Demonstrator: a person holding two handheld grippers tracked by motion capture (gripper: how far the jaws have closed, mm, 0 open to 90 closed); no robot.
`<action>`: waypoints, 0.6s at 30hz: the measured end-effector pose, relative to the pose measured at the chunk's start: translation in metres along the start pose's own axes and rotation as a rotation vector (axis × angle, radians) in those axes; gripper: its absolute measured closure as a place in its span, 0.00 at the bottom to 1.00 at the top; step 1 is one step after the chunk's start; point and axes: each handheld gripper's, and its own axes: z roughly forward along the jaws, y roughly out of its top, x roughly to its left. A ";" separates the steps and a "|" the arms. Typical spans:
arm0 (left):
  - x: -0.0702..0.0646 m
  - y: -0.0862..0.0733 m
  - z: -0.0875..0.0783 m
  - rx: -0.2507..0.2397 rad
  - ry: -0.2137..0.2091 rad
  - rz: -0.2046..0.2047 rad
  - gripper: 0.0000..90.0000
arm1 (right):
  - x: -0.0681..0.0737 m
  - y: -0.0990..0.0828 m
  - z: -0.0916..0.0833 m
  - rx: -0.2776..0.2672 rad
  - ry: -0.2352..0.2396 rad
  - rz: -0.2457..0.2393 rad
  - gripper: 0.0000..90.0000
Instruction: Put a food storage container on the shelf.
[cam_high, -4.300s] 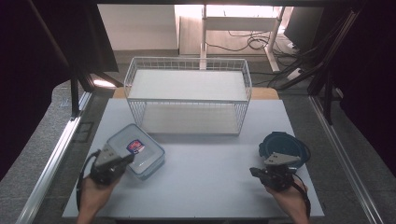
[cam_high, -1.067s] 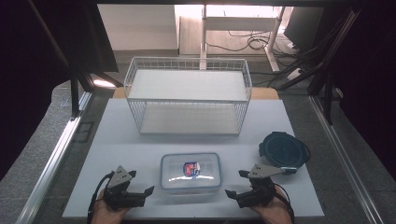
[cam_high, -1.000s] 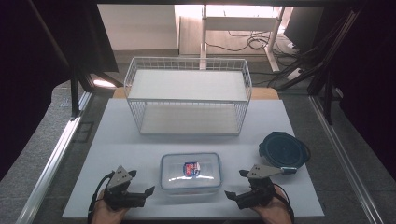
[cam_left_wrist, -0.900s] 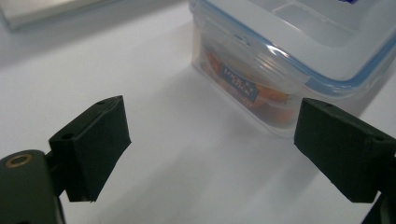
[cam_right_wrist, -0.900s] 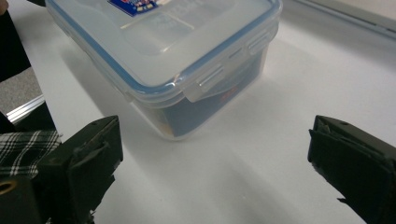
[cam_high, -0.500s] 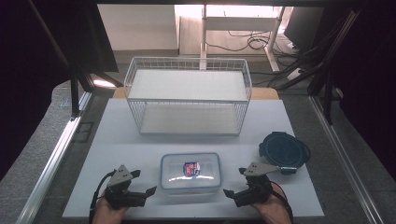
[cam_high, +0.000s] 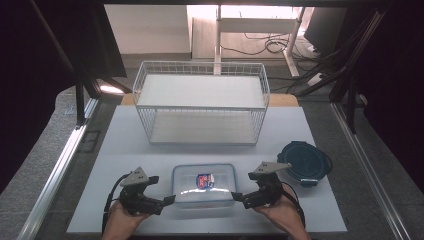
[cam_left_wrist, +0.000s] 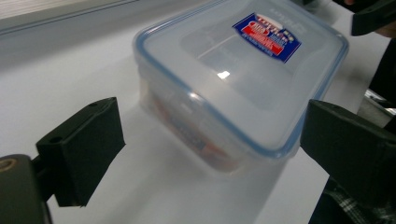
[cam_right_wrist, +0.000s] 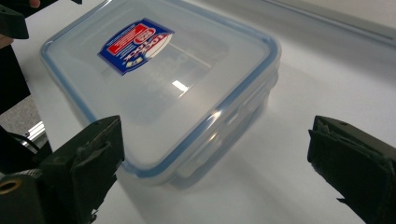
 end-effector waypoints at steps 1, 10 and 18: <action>0.000 0.000 0.000 0.000 0.000 0.000 0.07 | 0.000 0.000 0.000 0.000 0.000 0.000 0.05; 0.011 0.009 0.028 0.055 -0.105 -0.046 0.03 | -0.011 0.009 0.023 0.045 0.068 0.058 0.05; 0.019 -0.001 0.043 0.089 -0.217 -0.183 0.05 | -0.023 0.003 0.040 0.107 0.265 0.216 0.06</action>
